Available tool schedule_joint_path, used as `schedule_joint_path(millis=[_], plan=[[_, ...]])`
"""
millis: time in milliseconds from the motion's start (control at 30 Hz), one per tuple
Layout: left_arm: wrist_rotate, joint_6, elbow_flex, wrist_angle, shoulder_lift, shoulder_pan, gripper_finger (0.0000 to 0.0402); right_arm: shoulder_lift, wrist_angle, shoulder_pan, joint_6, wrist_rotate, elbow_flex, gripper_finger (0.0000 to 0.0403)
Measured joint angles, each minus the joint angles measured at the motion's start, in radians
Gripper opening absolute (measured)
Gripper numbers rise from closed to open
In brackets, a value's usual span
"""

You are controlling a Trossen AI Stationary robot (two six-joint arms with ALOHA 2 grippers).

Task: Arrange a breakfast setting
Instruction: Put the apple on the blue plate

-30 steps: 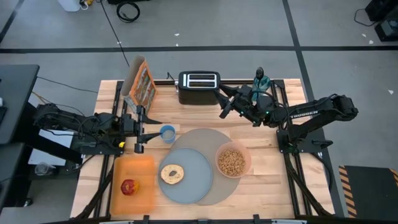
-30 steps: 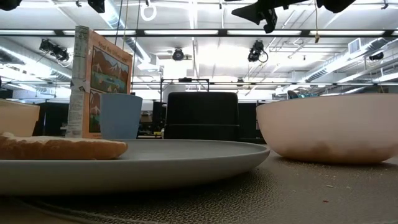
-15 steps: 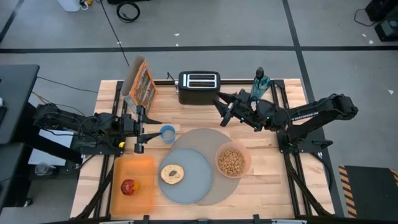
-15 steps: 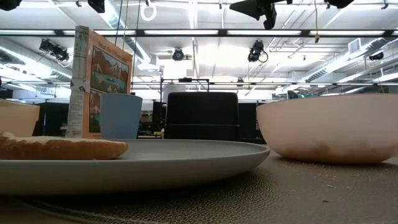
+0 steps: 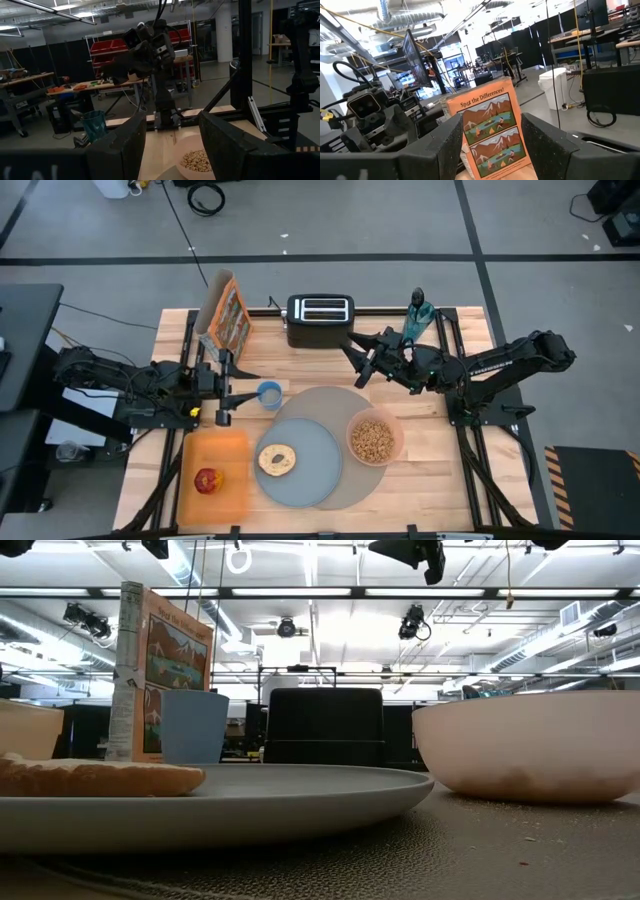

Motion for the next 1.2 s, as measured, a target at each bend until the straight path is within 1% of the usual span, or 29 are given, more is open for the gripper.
schedule_joint_path(millis=[1067,1200], plan=[[0.0,-0.027,0.0,-0.001,0.0,0.0,0.0192,0.0,-0.014,0.0,0.001,-0.002,0.0,0.0208],[0.0,-0.026,0.0,-0.001,0.0,0.0,0.0192,0.0,-0.014,0.0,0.016,-0.015,0.0,0.0208]])
